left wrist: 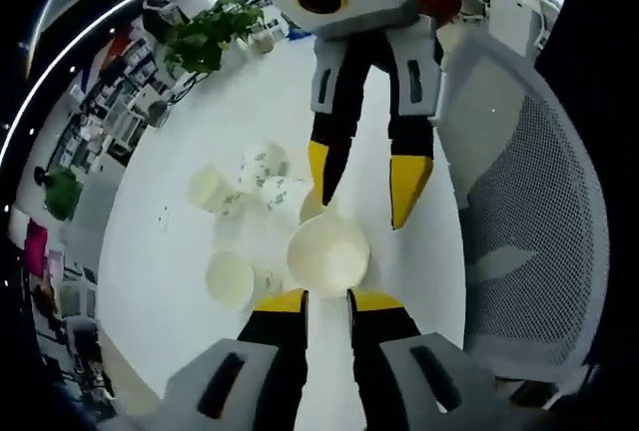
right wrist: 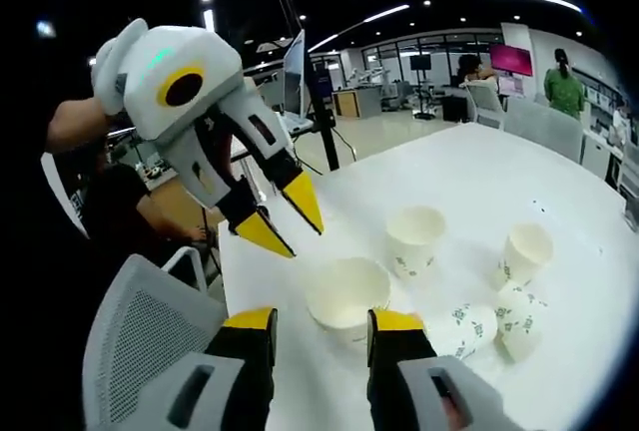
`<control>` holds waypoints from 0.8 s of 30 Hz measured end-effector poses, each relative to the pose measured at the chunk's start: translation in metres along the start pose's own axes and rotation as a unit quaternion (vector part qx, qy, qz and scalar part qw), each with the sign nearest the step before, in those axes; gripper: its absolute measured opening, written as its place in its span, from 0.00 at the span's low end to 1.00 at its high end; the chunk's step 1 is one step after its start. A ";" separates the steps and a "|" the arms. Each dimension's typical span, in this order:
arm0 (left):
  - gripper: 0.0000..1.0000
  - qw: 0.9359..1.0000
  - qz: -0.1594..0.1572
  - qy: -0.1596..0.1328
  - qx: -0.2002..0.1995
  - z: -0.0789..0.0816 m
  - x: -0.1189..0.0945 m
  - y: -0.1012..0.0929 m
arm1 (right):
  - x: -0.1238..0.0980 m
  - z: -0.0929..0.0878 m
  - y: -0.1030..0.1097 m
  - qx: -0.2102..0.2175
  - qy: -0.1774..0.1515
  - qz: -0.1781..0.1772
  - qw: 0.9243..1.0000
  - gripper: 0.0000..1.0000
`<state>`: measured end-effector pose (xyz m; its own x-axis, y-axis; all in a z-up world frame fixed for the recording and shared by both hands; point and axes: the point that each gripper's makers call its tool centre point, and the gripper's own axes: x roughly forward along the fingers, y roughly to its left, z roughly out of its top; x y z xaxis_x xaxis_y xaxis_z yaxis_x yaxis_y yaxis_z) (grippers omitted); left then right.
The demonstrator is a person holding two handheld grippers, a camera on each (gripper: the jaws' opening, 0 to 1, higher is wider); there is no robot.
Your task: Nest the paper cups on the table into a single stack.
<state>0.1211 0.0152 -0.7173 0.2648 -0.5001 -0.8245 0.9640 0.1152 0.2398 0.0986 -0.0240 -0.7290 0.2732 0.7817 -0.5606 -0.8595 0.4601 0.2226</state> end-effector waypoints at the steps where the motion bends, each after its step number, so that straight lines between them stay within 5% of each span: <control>1: 0.14 1.000 0.001 -0.004 -0.007 0.000 -0.001 0.001 | 0.000 -0.001 -0.002 0.001 0.000 -0.001 1.000 0.34; 7: 0.18 0.995 0.016 -0.047 -0.083 -0.004 -0.005 0.011 | 0.001 -0.002 -0.005 0.007 -0.004 -0.003 1.000 0.34; 14: 0.22 0.980 0.032 -0.097 -0.172 -0.005 -0.014 0.016 | -0.001 -0.002 -0.005 0.019 -0.010 -0.007 1.000 0.34; 24: 0.34 0.936 0.059 -0.165 -0.304 -0.019 -0.019 0.023 | -0.007 -0.009 -0.011 0.052 -0.026 -0.029 0.998 0.35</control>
<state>0.1389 0.0433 -0.7058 0.4447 -0.6795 -0.5835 0.7912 0.6034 -0.0998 0.1021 -0.0382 -0.7348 0.3449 0.7725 -0.5332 -0.7934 0.5435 0.2742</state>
